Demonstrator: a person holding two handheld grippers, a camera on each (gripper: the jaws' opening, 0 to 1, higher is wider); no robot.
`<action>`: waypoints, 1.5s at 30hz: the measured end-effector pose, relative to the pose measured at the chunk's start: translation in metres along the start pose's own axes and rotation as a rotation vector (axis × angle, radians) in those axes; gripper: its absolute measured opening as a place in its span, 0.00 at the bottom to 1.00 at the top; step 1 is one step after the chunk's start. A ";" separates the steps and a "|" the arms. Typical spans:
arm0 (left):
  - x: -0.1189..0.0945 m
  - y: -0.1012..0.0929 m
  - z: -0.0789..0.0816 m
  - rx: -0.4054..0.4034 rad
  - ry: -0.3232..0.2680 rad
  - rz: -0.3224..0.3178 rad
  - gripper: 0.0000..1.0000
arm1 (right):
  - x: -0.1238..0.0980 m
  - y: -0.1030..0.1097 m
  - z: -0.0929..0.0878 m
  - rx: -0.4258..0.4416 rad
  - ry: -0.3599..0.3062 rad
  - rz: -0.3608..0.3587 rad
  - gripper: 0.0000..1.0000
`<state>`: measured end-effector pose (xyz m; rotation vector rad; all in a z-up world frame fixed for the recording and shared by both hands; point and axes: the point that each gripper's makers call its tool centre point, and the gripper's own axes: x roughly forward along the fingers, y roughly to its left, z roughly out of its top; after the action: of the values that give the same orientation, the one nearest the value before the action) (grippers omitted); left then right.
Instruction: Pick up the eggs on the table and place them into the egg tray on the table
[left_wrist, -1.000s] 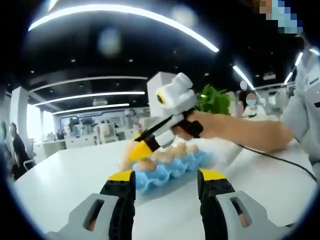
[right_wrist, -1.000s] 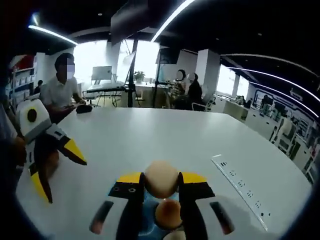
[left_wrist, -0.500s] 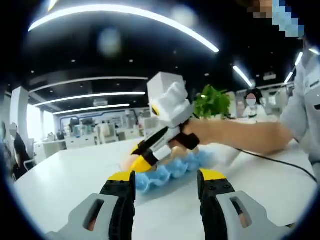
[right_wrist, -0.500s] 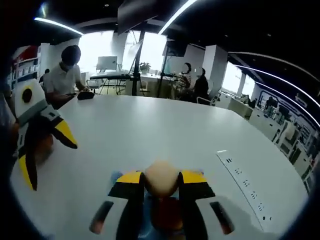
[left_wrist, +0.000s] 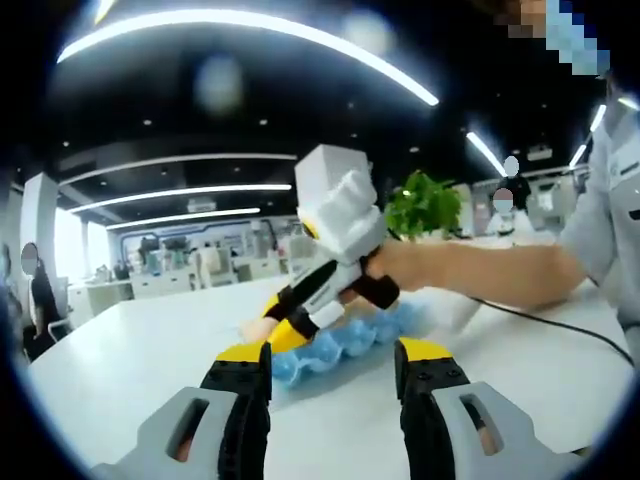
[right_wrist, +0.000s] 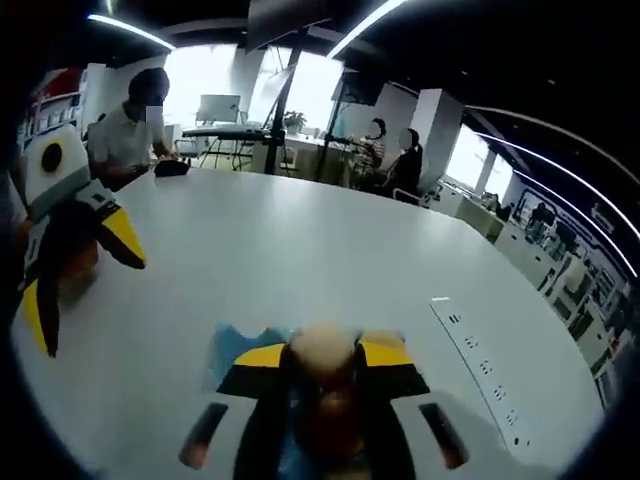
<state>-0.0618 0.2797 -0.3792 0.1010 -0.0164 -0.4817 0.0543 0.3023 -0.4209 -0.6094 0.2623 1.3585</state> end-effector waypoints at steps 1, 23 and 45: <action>0.000 0.000 0.000 0.000 0.001 0.000 0.50 | -0.001 0.000 0.001 0.000 -0.003 0.000 0.26; 0.002 -0.002 -0.004 -0.019 0.010 -0.008 0.50 | -0.085 -0.064 0.044 0.132 -0.223 -0.132 0.29; 0.006 -0.006 -0.007 -0.046 0.014 -0.026 0.50 | -0.200 -0.105 0.054 0.095 -0.236 -0.379 0.36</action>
<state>-0.0588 0.2725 -0.3872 0.0596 0.0094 -0.5067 0.1044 0.1564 -0.2467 -0.3903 0.0160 1.0325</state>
